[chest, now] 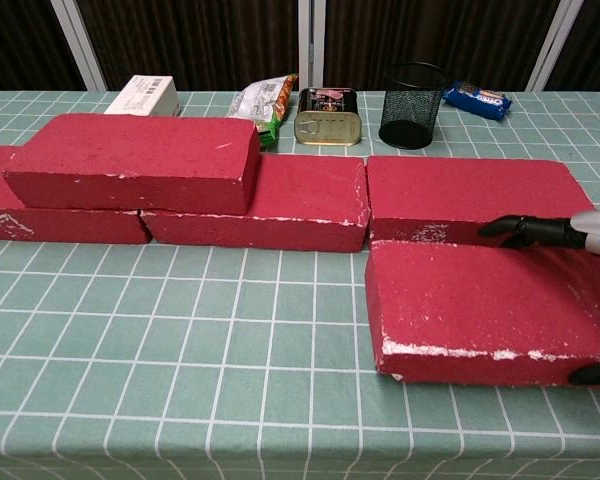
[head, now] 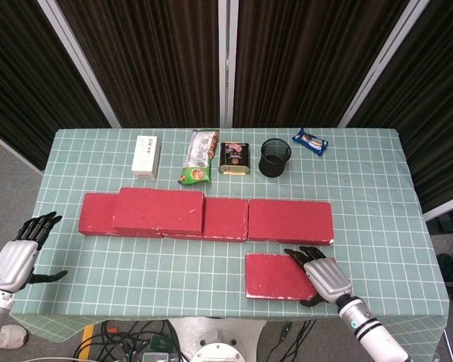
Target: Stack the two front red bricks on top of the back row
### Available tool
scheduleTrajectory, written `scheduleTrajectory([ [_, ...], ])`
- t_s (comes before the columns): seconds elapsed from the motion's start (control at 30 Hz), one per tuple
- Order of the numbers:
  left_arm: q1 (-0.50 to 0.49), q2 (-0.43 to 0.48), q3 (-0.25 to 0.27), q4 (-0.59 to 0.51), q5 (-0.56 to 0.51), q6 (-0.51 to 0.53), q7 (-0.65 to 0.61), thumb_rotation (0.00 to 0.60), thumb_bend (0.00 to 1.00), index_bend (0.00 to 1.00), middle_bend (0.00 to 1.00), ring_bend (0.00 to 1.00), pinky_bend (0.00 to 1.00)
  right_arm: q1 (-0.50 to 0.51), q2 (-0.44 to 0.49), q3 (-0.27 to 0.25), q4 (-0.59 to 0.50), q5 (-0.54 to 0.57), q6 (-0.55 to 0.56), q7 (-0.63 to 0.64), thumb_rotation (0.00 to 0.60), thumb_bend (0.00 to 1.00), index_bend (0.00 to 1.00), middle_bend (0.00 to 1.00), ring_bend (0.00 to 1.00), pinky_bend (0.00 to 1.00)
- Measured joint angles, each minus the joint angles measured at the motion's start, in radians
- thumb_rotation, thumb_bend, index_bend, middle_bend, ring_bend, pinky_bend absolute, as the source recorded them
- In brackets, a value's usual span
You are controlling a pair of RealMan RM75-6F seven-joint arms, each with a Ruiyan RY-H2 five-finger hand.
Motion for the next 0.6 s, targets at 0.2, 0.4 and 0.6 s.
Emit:
scheduleTrajectory([
  [0.2, 0.006, 0.007, -0.008, -0.011, 0.007, 0.009, -0.009, 0.600, 0.00, 0.04, 0.00, 0.00, 0.00, -0.002, 0.081, 0.039, -0.076, -0.091, 0.083, 0.029, 0.600, 0.01, 0.03, 0.25, 0.06, 0.09],
  [0.4, 0.007, 0.008, -0.012, -0.007, 0.005, 0.000, -0.023, 0.600, 0.00, 0.04, 0.00, 0.00, 0.00, 0.059, 0.104, 0.160, -0.072, -0.031, 0.095, 0.016, 0.600, 0.04, 0.03, 0.25, 0.07, 0.10],
  [0.6, 0.006, -0.001, -0.020, 0.001, 0.010, -0.001, -0.030, 0.600, 0.00, 0.04, 0.00, 0.00, 0.00, 0.192, 0.088, 0.246, 0.010, 0.139, 0.004, -0.017, 0.600, 0.06, 0.03, 0.25, 0.07, 0.10],
])
